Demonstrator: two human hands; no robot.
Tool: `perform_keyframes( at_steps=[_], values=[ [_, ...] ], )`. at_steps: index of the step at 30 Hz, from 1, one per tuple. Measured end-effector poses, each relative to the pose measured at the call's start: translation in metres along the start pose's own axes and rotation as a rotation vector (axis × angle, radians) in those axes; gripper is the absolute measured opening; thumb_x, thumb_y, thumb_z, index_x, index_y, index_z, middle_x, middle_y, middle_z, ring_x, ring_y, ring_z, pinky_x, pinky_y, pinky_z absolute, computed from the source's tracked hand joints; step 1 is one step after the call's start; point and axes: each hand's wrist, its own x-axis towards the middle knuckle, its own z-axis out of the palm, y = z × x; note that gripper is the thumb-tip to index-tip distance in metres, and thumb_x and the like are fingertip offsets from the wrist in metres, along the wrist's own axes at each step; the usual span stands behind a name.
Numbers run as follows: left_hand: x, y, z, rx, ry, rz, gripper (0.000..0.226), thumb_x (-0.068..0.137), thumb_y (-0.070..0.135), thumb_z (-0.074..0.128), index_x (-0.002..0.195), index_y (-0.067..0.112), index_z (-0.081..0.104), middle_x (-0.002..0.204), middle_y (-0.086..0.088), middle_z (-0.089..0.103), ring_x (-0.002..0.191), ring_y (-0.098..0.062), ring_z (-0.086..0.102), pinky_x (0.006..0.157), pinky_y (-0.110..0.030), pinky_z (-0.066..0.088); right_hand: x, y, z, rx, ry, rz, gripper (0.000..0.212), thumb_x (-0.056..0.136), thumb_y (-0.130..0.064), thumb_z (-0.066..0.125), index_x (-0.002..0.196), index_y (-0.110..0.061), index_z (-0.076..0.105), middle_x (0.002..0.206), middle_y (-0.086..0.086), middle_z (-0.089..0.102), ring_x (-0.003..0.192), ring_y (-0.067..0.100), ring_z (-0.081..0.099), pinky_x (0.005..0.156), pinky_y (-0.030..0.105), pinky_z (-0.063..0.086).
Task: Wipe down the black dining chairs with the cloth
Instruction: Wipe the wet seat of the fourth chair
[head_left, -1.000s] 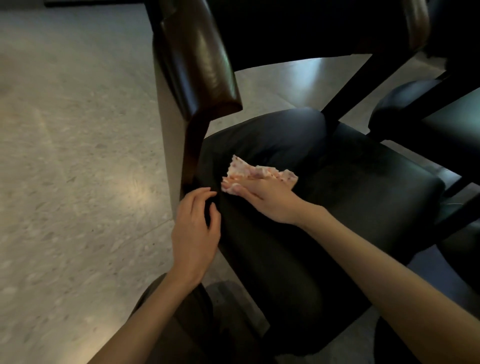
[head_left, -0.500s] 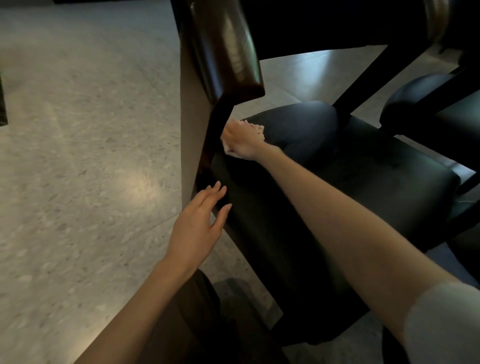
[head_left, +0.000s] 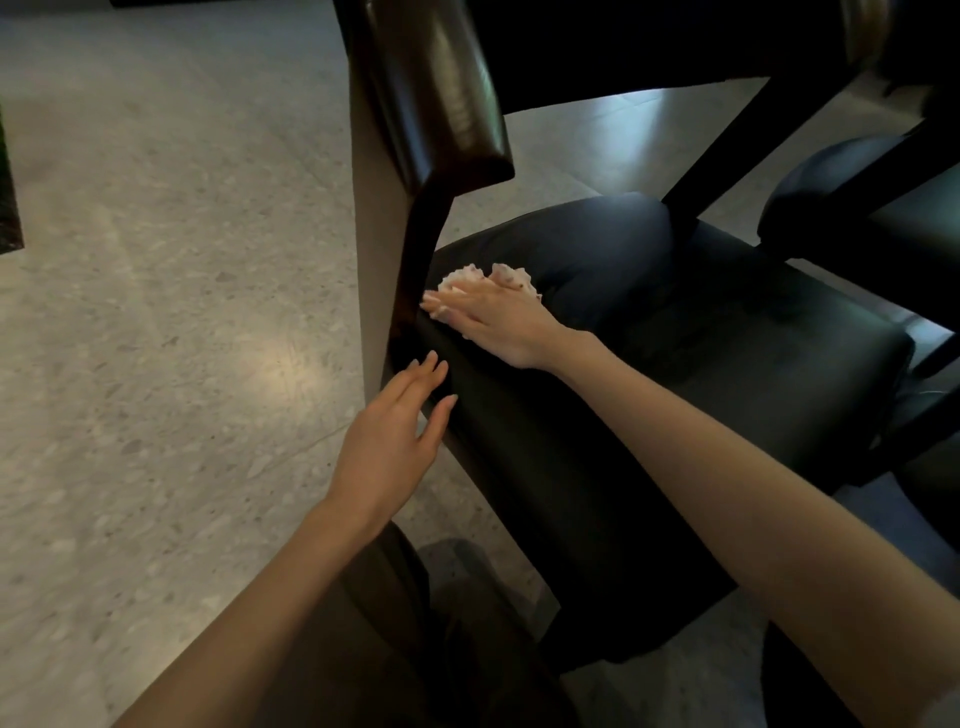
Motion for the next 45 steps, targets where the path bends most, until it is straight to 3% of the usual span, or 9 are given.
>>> perform_keyframes(
  at_steps=[11,15,17,23,34,38,41,43,45],
  values=[
    [-0.008,0.007,-0.002,-0.032,-0.008,-0.039,0.046,0.099,0.008,0.044,0.144,0.019,0.041,0.152,0.006,0.035,0.139,-0.009,0.033,0.109,-0.017,0.019,-0.154,-0.046,-0.035,-0.081,-0.188,0.187,0.042,0.104,-0.041,0.028,0.141,-0.034,0.046,0.147,-0.011,0.044,0.14,0.008,0.031,0.119,0.035,0.009],
    [-0.01,0.007,-0.004,-0.064,-0.032,-0.026,0.049,0.099,0.005,0.044,0.145,0.018,0.039,0.152,0.006,0.034,0.14,-0.009,0.031,0.111,-0.017,0.018,-0.182,-0.059,-0.062,0.136,-0.207,0.4,0.03,0.1,-0.047,0.034,0.11,-0.044,0.062,0.089,-0.023,0.066,0.087,-0.006,0.057,0.084,0.024,0.035],
    [-0.01,0.007,-0.005,-0.071,-0.039,-0.02,0.049,0.098,0.004,0.045,0.144,0.018,0.04,0.151,0.005,0.036,0.14,-0.01,0.032,0.112,-0.02,0.02,-0.173,-0.059,-0.067,0.14,-0.006,0.356,0.037,0.1,-0.049,0.033,0.124,-0.039,0.06,0.083,-0.017,0.067,0.075,-0.004,0.061,0.078,0.024,0.045],
    [-0.007,0.008,-0.01,-0.034,-0.055,0.0,0.047,0.097,0.004,0.045,0.142,0.016,0.043,0.15,0.004,0.039,0.139,-0.011,0.034,0.109,-0.016,0.019,-0.068,-0.029,-0.033,0.125,0.104,0.242,0.052,0.103,-0.041,0.037,0.152,-0.027,0.027,0.157,-0.006,0.028,0.143,0.013,0.027,0.114,0.028,0.017],
    [-0.004,0.006,-0.014,-0.049,-0.051,-0.013,0.048,0.096,-0.001,0.045,0.14,0.018,0.046,0.147,0.005,0.043,0.137,-0.012,0.038,0.111,-0.022,0.024,-0.086,-0.04,0.0,0.014,-0.006,0.127,0.045,0.105,-0.037,0.031,0.148,-0.024,0.038,0.152,-0.003,0.039,0.142,0.012,0.029,0.117,0.032,0.015],
    [-0.006,0.004,-0.013,-0.079,-0.054,0.006,0.05,0.095,-0.003,0.044,0.141,0.017,0.045,0.147,0.004,0.042,0.137,-0.011,0.037,0.114,-0.027,0.027,-0.131,-0.072,-0.024,-0.059,-0.034,0.095,0.034,0.103,-0.04,0.033,0.095,-0.029,0.064,0.095,-0.005,0.066,0.088,0.008,0.061,0.089,0.027,0.044],
    [-0.005,0.004,-0.012,-0.087,-0.044,0.007,0.05,0.095,-0.004,0.045,0.14,0.017,0.046,0.146,0.004,0.043,0.136,-0.012,0.038,0.112,-0.024,0.025,-0.137,-0.071,-0.049,-0.007,0.182,0.222,0.046,0.102,-0.042,0.037,0.057,-0.031,0.044,0.048,-0.012,0.042,0.044,0.005,0.045,0.051,0.017,0.033],
    [-0.004,0.003,-0.011,-0.079,-0.04,0.005,0.05,0.094,-0.004,0.046,0.14,0.016,0.047,0.146,0.004,0.044,0.136,-0.012,0.038,0.111,-0.02,0.023,-0.127,-0.051,-0.06,0.058,0.329,0.265,0.042,0.102,-0.044,0.035,0.066,-0.032,0.052,0.051,-0.011,0.047,0.046,0.001,0.047,0.055,0.025,0.037],
    [-0.004,0.003,-0.01,-0.067,-0.047,0.006,0.05,0.095,-0.004,0.046,0.14,0.016,0.046,0.146,0.004,0.043,0.137,-0.012,0.038,0.11,-0.019,0.022,-0.109,-0.022,-0.064,0.056,0.288,0.33,0.038,0.103,-0.047,0.03,0.111,-0.03,0.063,0.099,-0.002,0.069,0.092,0.0,0.062,0.09,0.037,0.048]
  ],
)
